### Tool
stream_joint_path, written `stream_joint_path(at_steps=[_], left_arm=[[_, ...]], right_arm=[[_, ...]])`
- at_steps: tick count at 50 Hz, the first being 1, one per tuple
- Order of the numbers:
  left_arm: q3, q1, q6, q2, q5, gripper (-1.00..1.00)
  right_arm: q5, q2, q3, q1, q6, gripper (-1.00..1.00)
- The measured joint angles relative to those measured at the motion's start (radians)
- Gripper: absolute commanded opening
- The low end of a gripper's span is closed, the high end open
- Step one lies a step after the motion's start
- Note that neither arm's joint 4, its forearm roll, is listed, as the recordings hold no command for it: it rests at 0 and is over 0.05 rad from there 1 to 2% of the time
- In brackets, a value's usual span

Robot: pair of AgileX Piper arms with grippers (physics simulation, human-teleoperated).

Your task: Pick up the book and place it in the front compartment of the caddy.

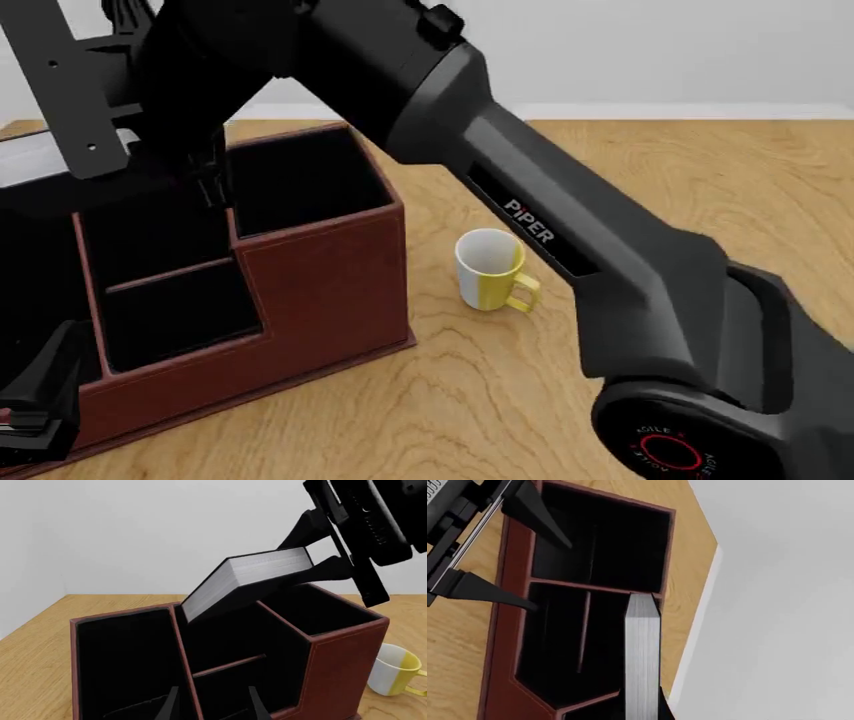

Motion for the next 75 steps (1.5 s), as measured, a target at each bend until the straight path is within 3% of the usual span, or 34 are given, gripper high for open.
stream_joint_path(at_steps=[29,75], left_arm=[[0.000,0.000,0.000,0.000,0.000,1.00],[0.000,0.000,0.000,0.000,0.000,1.00]], right_arm=[[0.039,0.146,-0.150,-0.030,0.065,-1.00],[-0.006,0.243,-0.175,-0.060,0.126,-1.00]])
